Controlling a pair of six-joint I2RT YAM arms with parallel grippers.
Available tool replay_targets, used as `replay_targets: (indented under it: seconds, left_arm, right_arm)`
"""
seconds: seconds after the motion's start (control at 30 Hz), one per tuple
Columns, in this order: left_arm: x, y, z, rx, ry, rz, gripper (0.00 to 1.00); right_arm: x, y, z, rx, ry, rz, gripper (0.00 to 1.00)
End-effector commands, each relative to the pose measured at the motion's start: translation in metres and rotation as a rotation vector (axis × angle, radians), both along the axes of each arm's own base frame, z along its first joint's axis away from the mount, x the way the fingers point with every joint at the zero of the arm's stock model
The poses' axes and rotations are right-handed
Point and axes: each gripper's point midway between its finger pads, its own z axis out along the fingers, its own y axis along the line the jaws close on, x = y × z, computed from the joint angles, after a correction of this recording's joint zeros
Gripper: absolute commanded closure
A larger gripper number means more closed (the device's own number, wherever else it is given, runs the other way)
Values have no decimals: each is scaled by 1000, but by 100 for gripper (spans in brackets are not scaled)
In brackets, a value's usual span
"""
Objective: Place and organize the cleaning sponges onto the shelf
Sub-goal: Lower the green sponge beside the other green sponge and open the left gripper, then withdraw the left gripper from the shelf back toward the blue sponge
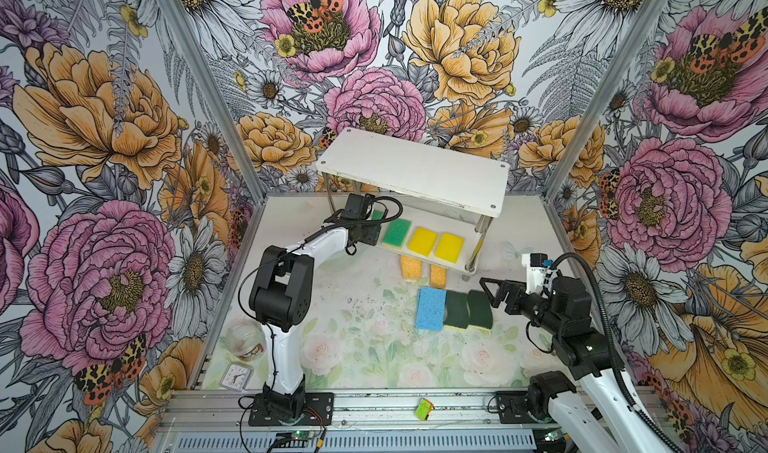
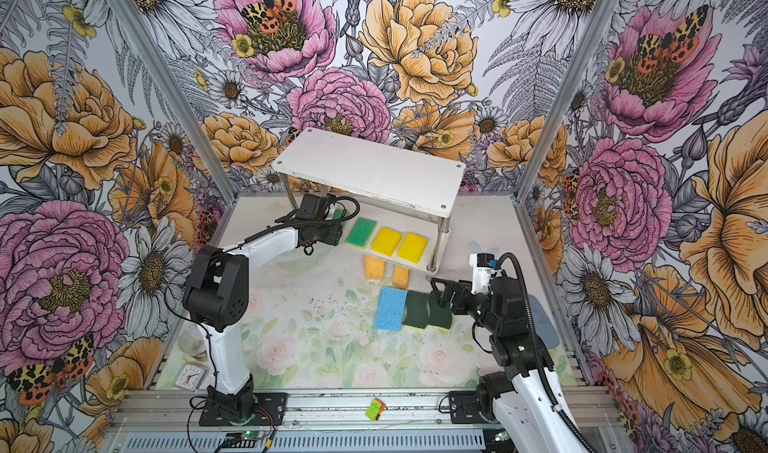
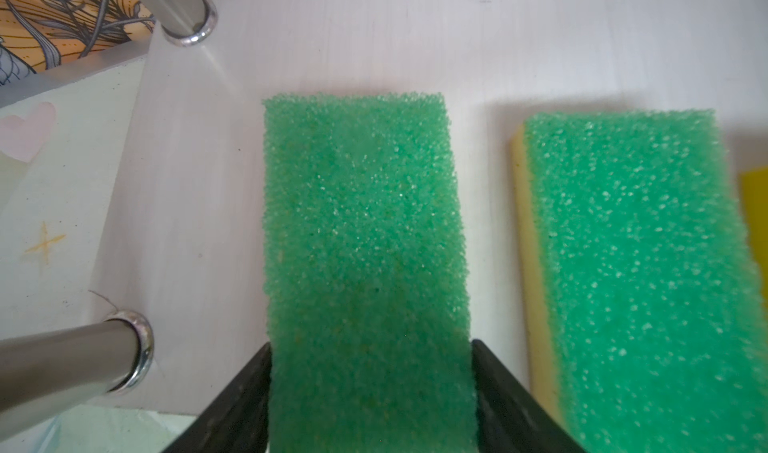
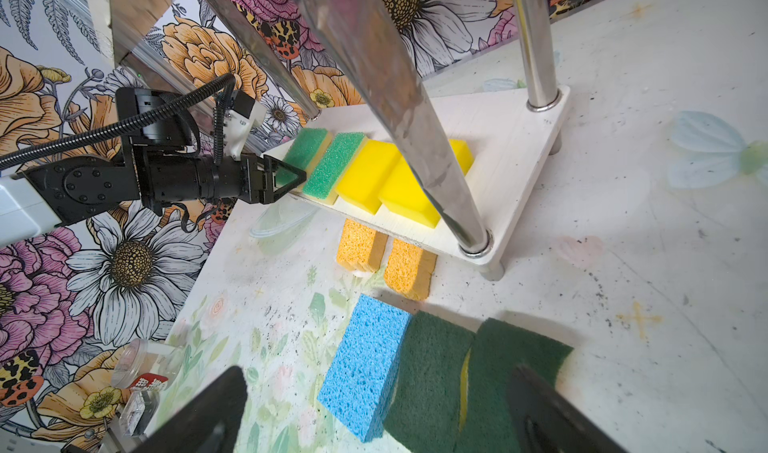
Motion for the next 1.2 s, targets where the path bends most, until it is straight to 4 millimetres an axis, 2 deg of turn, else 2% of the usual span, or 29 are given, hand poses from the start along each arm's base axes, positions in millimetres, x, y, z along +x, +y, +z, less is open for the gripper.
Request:
replay_targets:
  seconds: [0.0, 0.73, 1.17]
  left_arm:
    - [8, 2, 6, 5, -22, -8, 29]
    - [5, 0, 12, 15, -36, 0, 22]
    - [-3, 2, 34, 18, -75, 1, 20]
  right_arm:
    - [0, -1, 7, -3, -17, -9, 0]
    - [0, 0, 10, 0, -22, -2, 0]
    - [0, 1, 13, 2, -26, 5, 0]
